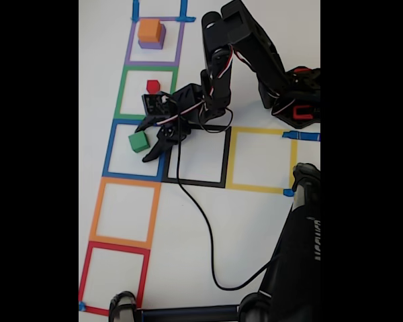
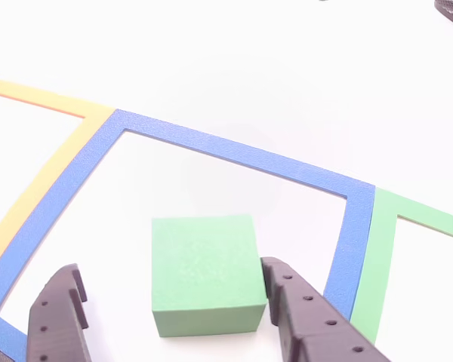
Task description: Tower of hanoi
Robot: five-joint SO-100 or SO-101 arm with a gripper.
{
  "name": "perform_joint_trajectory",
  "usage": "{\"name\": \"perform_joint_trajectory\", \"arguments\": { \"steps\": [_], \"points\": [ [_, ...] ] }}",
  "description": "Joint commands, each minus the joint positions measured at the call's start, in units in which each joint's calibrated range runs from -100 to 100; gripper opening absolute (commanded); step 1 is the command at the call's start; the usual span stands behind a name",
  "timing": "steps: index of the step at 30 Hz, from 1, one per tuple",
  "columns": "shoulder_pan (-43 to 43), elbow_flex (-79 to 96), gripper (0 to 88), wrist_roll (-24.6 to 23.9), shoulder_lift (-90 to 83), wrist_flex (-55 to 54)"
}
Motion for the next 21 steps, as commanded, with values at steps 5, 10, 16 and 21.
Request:
{"name": "perform_joint_trajectory", "arguments": {
  "steps": [5,10,16,21],
  "points": [
    [0.73,2.22,20.9,0.36,-16.96,7.11],
    [3.60,8.04,6.7,0.36,-33.35,20.71],
    [7.82,6.77,1.3,0.36,-51.36,45.73],
    [10.22,-2.87,1.3,0.36,-64.36,74.96]
  ]
}}
